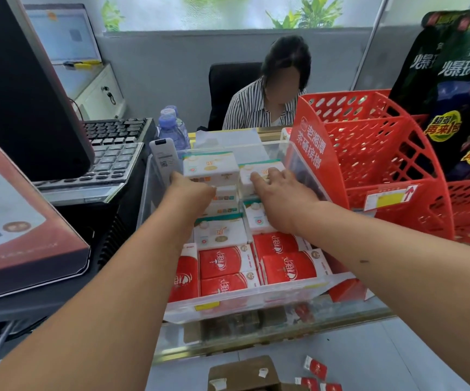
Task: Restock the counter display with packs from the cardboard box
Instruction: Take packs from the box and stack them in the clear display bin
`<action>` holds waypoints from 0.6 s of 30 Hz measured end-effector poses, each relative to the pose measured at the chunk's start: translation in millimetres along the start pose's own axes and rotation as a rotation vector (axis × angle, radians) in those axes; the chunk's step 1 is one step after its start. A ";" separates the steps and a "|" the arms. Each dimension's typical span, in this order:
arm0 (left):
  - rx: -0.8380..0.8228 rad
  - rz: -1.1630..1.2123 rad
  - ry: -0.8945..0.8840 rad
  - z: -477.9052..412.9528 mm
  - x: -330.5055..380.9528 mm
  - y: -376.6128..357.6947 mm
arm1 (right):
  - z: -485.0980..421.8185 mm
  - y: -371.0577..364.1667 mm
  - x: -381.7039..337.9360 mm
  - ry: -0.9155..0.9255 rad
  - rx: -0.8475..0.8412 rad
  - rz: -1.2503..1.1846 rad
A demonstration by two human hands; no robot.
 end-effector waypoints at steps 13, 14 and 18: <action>-0.005 0.066 -0.086 -11.1 2.3 -13.4 | 3.2 1.2 -9.9 0.054 0.076 -0.063; 0.039 0.018 -0.117 -7.9 5.9 -9.9 | 4.2 2.0 -12.1 0.060 0.080 -0.067; 0.216 -0.409 -0.320 15.9 26.1 -3.4 | 11.7 6.2 -14.5 0.048 0.059 -0.071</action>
Point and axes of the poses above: each hand's wrist, its own z-axis away from the middle knuckle, its own y-axis out of the back of the hand, x = y × z, the point moved 7 cm from there along -z, towards the middle knuckle, and after that the axes turned 11 degrees about -z, right-handed, at the moved point
